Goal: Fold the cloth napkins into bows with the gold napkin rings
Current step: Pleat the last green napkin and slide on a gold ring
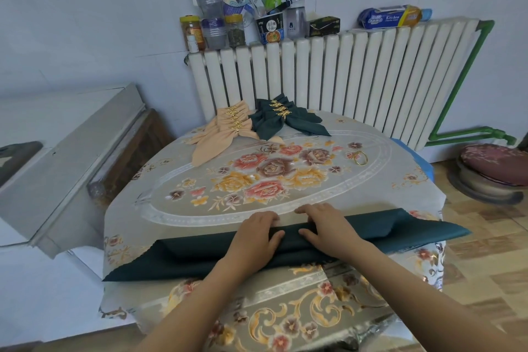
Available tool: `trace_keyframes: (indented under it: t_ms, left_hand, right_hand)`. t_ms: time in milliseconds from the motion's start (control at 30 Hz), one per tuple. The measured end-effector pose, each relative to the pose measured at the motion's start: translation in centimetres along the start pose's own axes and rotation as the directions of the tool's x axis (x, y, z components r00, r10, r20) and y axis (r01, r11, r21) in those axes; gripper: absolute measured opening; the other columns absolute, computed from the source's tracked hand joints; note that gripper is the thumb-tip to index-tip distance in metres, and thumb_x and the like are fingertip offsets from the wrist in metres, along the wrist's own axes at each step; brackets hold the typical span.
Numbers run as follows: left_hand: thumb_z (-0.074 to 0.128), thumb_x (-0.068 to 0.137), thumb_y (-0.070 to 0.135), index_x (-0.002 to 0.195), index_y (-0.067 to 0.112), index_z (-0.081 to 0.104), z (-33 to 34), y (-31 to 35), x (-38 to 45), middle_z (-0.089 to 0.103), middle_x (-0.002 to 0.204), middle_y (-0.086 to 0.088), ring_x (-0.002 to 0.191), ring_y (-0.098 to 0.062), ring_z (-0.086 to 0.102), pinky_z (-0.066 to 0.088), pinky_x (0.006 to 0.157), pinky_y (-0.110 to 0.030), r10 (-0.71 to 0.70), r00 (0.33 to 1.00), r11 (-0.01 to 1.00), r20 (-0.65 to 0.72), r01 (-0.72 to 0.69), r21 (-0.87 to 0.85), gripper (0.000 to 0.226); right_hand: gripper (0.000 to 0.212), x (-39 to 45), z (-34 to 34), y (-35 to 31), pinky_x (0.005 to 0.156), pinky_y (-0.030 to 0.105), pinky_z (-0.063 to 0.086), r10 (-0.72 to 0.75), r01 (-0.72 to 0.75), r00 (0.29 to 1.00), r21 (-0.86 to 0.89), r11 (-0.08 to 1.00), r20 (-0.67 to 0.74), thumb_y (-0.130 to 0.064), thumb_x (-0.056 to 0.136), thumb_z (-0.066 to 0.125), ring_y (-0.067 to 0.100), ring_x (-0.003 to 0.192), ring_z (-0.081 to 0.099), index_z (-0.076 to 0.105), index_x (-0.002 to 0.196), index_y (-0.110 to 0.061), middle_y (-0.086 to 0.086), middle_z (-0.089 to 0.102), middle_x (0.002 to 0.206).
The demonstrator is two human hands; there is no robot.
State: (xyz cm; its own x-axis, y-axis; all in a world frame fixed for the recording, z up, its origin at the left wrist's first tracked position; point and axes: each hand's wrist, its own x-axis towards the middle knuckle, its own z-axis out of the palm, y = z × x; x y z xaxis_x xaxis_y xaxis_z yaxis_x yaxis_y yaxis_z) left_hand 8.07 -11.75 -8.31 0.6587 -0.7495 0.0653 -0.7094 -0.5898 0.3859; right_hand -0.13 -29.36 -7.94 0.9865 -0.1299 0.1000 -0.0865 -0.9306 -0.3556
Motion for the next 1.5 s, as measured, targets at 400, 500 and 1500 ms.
trace_keyframes:
  t_ms: [400, 500, 1500]
  left_hand:
    - [0.014, 0.102, 0.039, 0.152, 0.024, 0.003, 1.2, 1.6, -3.6, 0.001, 0.159, 0.008, 0.145, -0.006, -0.002, -0.005, 0.118, -0.034, -0.047, 0.99, 0.95, 0.134, 0.003, 0.314, 0.053]
    - [0.001, 0.095, 0.044, 0.151, 0.025, -0.002, 1.4, 1.7, -4.2, -0.004, 0.158, 0.008, 0.145, -0.007, -0.006, -0.007, 0.118, -0.035, -0.05, 0.99, 0.946, 0.131, 0.005, 0.324, 0.06]
    - [0.072, 0.073, 0.053, 0.104, 0.029, 0.049, -4.6, -3.7, -3.8, 0.053, 0.106, 0.009, 0.101, -0.015, 0.05, 0.039, 0.084, -0.032, -0.371, 0.903, 0.929, 0.215, 0.361, 0.085, 0.046]
  right_hand:
    - [0.035, -4.5, 2.4, -0.4, 0.09, 0.028, 0.046, -0.083, 0.063, 0.972, -0.093, 0.994, -0.22, -0.038, 0.088, 0.038, 0.009, 0.097, 0.062, 0.064, 0.11, -0.026, -0.013, 0.068, 0.105]
    - [0.038, -5.3, 2.5, -0.6, 0.09, 0.028, 0.049, -0.077, 0.049, 0.968, -0.123, 0.991, -0.238, -0.037, 0.085, 0.038, 0.007, 0.096, 0.066, 0.067, 0.106, -0.027, -0.012, 0.07, 0.103]
    - [0.035, -1.2, 3.2, -8.0, 0.076, 0.025, 0.043, 0.152, -0.169, 0.983, 0.196, 0.966, 0.1, -0.059, 0.075, 0.067, 0.011, 0.097, 0.055, 0.064, 0.107, -0.046, -0.01, 0.046, 0.101]
